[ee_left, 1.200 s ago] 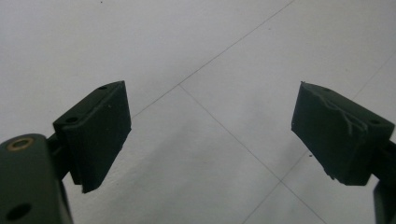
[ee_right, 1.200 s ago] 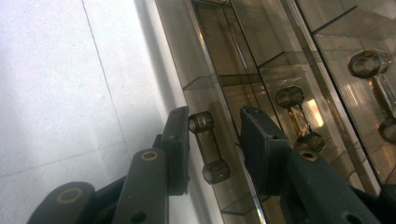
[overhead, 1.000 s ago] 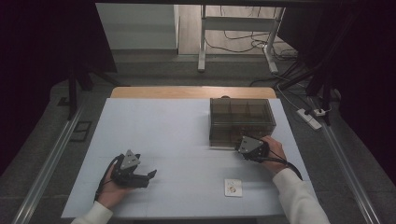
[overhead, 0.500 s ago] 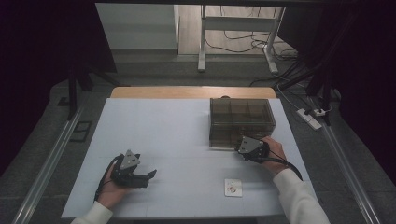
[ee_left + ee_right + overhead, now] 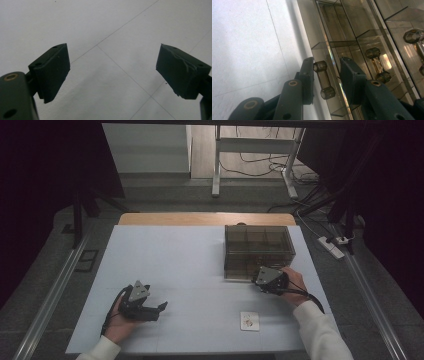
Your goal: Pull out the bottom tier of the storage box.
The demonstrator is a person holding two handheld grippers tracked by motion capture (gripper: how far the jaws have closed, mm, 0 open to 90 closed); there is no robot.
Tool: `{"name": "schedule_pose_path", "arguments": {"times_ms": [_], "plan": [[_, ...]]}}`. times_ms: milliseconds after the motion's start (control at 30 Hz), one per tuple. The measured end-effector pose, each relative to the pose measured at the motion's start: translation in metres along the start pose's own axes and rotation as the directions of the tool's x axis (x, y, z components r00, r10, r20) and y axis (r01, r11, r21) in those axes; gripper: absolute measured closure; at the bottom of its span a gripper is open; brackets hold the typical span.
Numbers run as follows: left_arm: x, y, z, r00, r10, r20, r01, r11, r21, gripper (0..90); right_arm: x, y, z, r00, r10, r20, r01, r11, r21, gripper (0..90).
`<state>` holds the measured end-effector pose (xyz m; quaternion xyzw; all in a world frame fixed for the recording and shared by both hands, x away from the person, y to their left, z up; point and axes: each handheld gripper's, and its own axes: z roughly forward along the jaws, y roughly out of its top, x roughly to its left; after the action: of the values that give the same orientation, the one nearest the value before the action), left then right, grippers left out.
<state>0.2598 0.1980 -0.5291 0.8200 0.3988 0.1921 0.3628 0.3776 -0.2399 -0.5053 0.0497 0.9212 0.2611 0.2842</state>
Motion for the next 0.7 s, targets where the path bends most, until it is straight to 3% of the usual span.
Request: {"name": "schedule_pose_path", "arguments": {"times_ms": [700], "plan": [[0.0004,0.0000,-0.0007,1.0000,-0.003,0.000,0.003,1.0000,-0.004,12.2,-0.0006,-0.0014,-0.0043,0.9982,0.024,-0.055,-0.025,1.000,-0.008,64.8]]}}
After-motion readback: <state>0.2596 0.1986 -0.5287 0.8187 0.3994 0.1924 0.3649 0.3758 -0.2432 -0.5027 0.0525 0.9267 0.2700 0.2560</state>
